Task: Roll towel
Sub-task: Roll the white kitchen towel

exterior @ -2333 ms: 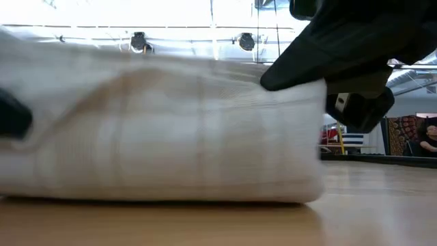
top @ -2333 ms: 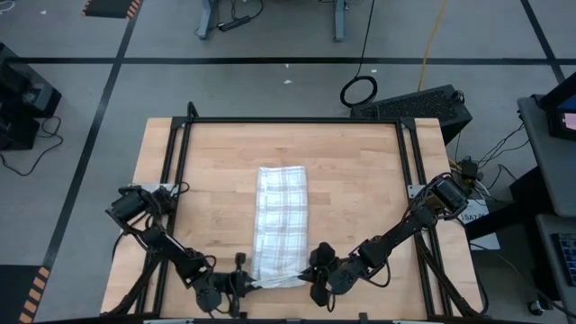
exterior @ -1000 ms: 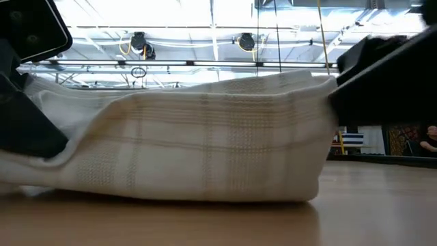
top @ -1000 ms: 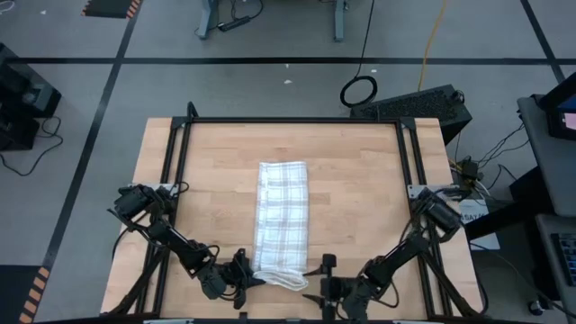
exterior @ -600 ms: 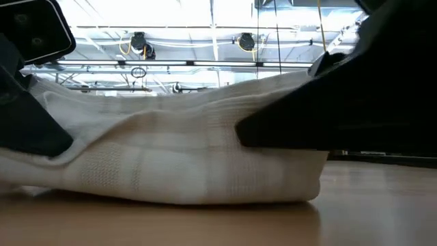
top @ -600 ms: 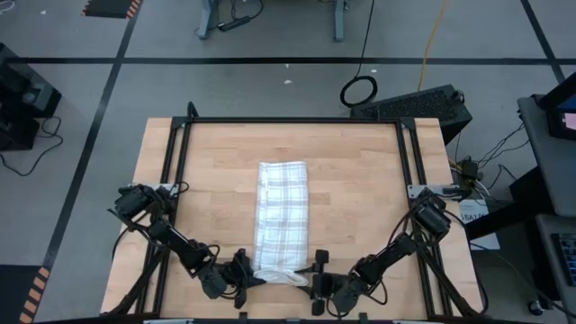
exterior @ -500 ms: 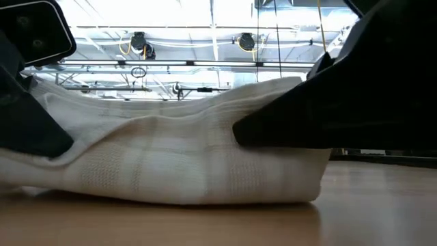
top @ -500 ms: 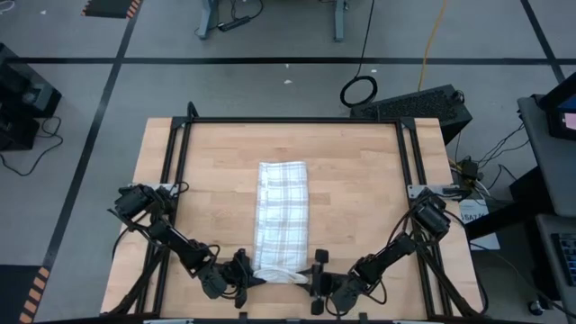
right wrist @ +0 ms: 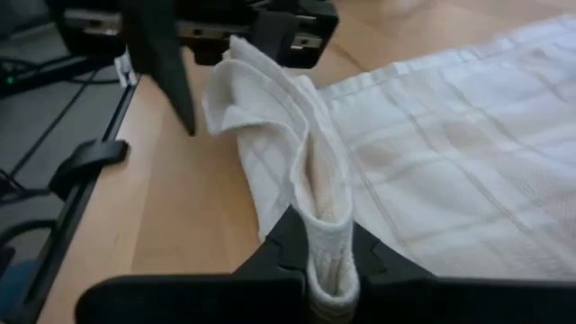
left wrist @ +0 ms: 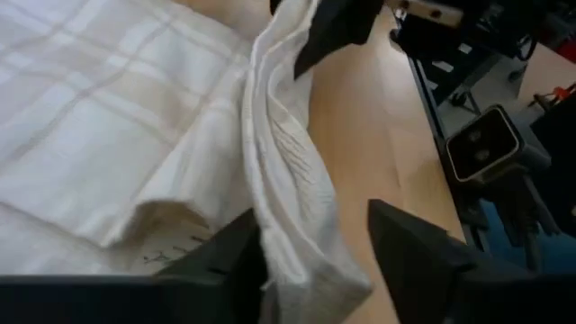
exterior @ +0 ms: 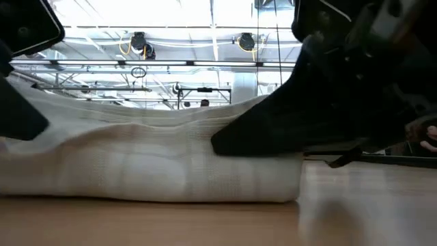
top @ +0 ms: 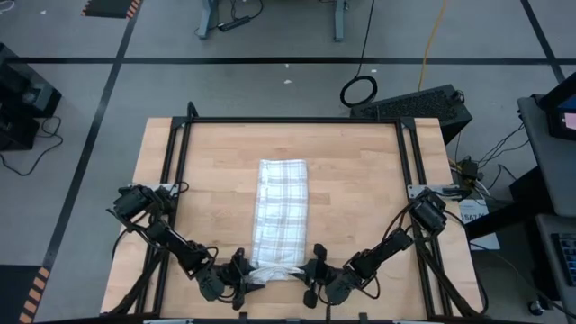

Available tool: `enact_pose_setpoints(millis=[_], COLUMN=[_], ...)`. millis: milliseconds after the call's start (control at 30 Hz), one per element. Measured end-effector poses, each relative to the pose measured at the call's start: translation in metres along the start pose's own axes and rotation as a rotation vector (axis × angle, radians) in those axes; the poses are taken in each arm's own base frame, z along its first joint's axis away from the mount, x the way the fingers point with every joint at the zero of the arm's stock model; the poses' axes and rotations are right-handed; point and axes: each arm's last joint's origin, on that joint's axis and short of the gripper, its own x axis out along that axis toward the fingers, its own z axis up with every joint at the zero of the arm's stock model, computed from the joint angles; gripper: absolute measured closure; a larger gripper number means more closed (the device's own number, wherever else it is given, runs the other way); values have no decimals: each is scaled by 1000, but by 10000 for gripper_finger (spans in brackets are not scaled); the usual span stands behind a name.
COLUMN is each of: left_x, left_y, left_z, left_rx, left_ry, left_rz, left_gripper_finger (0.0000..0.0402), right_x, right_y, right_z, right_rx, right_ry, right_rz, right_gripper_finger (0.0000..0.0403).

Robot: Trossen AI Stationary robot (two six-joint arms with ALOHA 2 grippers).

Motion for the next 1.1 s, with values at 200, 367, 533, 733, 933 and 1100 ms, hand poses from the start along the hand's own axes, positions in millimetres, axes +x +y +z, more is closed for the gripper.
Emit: enact_pose_setpoints(millis=[200,367,533,733,933,1100], left_x=[-13,-43,-69,-62,-34,-22], left_y=[-11,-15,-26,-26,-34,-40], left_z=[-5,0,5,-11,-19,-15], left_rx=[16,31,158,473,630,631], left_ry=[27,137,108,51,51,-108], left_rz=[-33,37,31,96,158,333], left_gripper_finger=[158,156,156,155,146,143], right_x=[4,5,6,6,8,8], right_y=[-3,-4,-5,-6,-6,-6], right_z=[2,2,3,5,7,7], right_rx=[119,200,267,341,379,383], right_ry=[24,32,18,8,-1,3], right_rz=[15,13,1,-8,5,14], right_gripper_finger=[395,395,395,395,396,396])
